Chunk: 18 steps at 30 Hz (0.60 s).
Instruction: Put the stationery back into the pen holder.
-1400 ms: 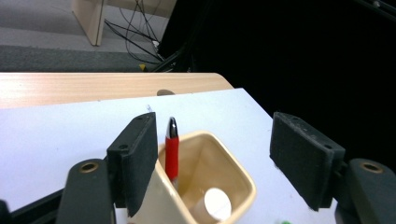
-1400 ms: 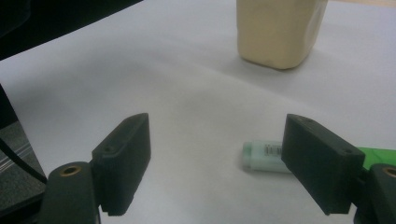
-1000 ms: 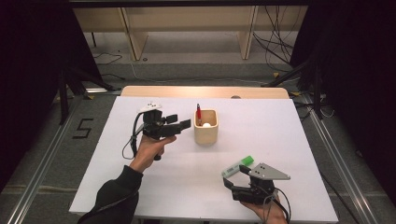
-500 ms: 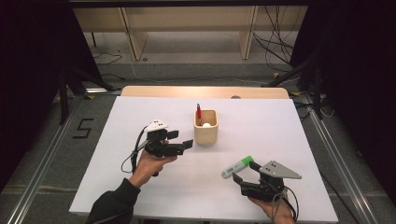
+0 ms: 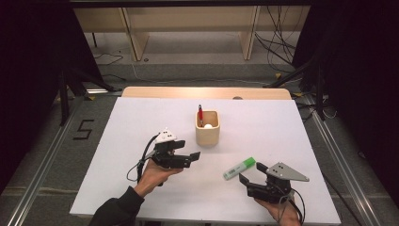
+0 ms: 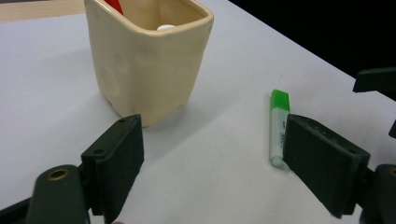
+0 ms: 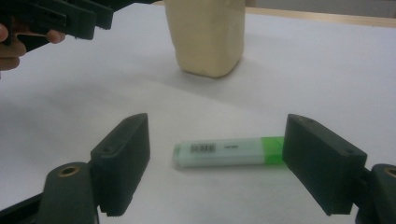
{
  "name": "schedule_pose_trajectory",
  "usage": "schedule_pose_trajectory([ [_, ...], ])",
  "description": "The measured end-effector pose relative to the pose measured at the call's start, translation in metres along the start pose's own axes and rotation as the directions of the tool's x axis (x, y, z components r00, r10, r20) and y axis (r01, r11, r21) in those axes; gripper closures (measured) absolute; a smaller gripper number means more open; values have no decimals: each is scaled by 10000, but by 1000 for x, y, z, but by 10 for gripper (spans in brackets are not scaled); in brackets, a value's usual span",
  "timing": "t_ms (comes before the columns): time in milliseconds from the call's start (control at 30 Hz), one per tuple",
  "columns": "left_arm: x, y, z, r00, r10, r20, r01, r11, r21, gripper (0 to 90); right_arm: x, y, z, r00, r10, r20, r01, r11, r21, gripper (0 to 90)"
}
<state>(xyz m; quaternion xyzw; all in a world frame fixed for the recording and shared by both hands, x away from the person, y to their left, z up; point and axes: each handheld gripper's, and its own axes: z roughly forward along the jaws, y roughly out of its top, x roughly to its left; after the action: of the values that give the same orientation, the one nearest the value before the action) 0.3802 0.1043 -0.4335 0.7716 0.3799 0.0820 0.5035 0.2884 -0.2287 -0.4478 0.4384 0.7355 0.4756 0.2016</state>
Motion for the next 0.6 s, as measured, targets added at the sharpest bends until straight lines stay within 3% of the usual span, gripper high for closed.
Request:
schedule_pose_trajectory([
  [367,-12,-17,-12,9993,91,363,-86,9999,-142,197,-14,-1,3,9992,166,375,-169,9998,93,254],
  [600,-14,-28,-26,9989,190,427,-172,9989,-429,194,-27,4,11,9981,121,601,-133,9997,191,382],
])
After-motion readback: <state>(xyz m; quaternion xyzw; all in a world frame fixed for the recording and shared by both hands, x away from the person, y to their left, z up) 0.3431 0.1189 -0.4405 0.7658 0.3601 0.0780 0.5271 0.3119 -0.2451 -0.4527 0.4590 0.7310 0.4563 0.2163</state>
